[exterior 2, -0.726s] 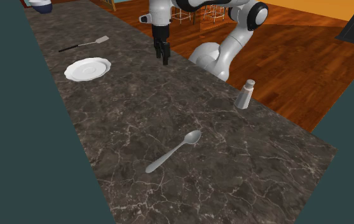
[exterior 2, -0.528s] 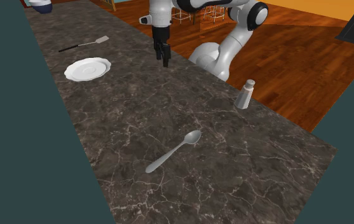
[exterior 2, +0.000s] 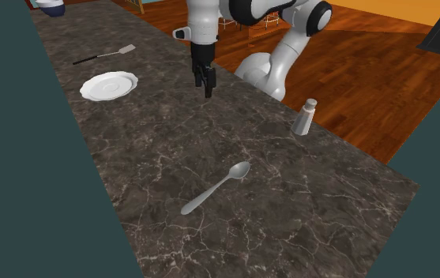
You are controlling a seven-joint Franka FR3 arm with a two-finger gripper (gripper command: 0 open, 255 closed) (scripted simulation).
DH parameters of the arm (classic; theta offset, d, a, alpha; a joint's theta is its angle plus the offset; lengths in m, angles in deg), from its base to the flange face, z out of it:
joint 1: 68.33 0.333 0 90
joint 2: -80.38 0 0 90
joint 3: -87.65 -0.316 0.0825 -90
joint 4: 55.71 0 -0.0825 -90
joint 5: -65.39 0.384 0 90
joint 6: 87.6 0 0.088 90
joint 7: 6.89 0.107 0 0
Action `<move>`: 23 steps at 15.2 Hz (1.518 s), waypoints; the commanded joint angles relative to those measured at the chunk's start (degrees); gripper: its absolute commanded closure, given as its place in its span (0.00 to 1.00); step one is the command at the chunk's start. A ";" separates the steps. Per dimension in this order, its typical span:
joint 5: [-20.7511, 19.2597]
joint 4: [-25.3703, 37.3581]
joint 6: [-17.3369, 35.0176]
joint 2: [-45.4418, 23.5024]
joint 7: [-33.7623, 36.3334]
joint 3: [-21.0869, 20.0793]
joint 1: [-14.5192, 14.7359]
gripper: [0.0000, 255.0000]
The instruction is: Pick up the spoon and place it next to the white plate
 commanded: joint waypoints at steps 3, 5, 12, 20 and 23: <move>1.55 2.90 2.85 -4.05 4.69 -4.56 1.06 0.00; 1.94 4.88 4.11 -6.44 7.07 -6.85 1.45 0.00; 0.94 13.83 7.81 -16.27 15.89 -14.98 2.11 0.00; -6.47 28.37 9.57 -31.02 27.87 -24.52 2.87 0.00; -11.59 35.42 8.93 -37.96 33.02 -27.74 4.28 0.00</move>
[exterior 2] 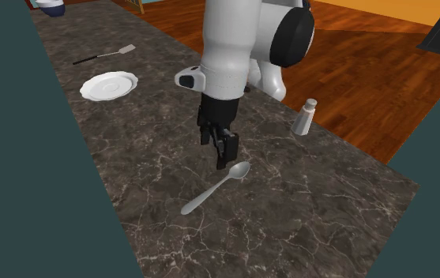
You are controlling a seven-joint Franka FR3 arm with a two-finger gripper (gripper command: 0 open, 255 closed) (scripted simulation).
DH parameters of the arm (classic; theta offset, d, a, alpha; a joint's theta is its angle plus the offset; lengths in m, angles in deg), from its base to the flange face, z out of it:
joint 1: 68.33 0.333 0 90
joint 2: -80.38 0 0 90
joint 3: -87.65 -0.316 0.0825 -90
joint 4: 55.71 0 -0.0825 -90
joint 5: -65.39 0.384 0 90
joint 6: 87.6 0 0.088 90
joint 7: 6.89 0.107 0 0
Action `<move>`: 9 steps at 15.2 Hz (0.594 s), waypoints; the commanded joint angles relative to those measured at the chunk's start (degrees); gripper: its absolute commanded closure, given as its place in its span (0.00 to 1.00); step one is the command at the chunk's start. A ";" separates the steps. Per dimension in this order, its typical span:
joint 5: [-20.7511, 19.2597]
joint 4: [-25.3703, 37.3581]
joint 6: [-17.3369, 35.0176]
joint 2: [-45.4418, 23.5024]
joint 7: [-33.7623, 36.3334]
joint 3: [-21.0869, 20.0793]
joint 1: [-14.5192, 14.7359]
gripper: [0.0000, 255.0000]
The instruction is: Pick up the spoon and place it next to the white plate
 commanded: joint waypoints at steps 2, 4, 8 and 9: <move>-6.06 8.00 -1.28 -7.70 5.52 -2.98 2.30 0.00; -9.57 12.76 -2.53 -12.02 8.13 -3.87 4.39 0.00; -9.74 10.04 0.42 -12.28 8.31 -3.56 4.37 0.00; -9.82 9.41 1.14 -12.39 8.37 -3.53 4.34 0.00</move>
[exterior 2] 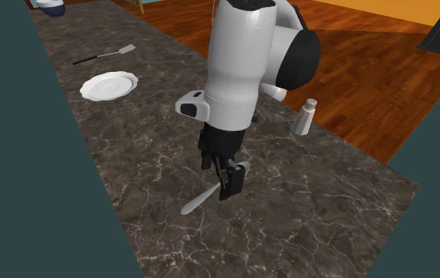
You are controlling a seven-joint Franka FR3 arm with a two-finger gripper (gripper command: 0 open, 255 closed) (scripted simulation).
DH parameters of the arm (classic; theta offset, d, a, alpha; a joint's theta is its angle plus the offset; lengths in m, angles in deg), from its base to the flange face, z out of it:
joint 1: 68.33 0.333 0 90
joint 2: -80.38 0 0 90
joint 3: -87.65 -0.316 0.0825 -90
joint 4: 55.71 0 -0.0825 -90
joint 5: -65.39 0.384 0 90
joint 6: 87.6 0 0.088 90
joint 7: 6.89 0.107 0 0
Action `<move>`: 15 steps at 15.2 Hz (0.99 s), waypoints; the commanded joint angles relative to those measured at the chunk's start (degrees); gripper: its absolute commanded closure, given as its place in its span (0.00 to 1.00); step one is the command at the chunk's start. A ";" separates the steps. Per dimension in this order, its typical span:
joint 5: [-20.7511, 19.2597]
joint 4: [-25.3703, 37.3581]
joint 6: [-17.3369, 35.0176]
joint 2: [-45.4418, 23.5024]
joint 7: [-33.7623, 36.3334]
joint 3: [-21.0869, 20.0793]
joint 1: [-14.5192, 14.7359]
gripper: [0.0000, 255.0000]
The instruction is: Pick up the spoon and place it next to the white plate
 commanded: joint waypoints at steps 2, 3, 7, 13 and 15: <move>-0.26 -2.00 2.23 -0.27 0.30 0.07 -0.03 0.00; -0.31 -2.36 2.64 -0.34 0.34 0.09 -0.05 0.00; -0.33 -2.34 2.63 -0.36 0.35 0.09 -0.04 0.00; -0.32 -2.33 2.62 -0.36 0.35 0.09 -0.04 1.00; -0.32 -2.33 2.62 -0.36 0.35 0.09 -0.04 1.00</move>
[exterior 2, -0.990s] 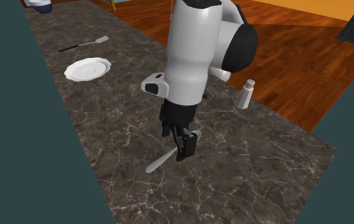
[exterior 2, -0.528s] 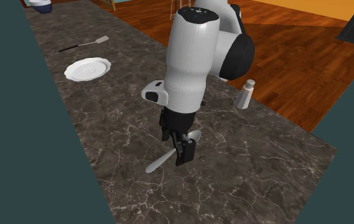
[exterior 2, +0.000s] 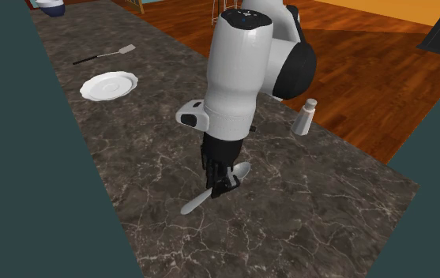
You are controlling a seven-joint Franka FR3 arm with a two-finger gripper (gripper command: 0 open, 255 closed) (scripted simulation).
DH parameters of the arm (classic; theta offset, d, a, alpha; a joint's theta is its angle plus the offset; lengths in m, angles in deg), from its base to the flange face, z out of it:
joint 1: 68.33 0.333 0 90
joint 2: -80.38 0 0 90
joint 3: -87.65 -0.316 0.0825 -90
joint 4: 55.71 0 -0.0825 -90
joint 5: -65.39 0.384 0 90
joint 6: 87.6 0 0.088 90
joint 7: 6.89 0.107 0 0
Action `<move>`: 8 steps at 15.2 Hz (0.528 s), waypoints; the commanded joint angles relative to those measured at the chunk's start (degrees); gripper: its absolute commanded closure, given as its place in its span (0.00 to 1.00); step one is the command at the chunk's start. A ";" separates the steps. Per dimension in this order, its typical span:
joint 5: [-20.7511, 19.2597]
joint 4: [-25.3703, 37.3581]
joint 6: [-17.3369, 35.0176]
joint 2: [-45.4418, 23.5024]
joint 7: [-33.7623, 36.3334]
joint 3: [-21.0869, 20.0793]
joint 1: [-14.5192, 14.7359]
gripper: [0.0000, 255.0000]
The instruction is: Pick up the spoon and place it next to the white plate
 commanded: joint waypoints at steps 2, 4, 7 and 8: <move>0.00 0.00 0.00 0.00 0.00 0.00 0.00 1.00; 0.00 0.00 0.00 0.00 0.00 0.00 0.00 1.00; -0.18 1.93 -1.65 -0.34 -0.03 -0.07 0.23 1.00; -0.30 2.93 -2.50 -0.54 -0.03 -0.10 0.36 1.00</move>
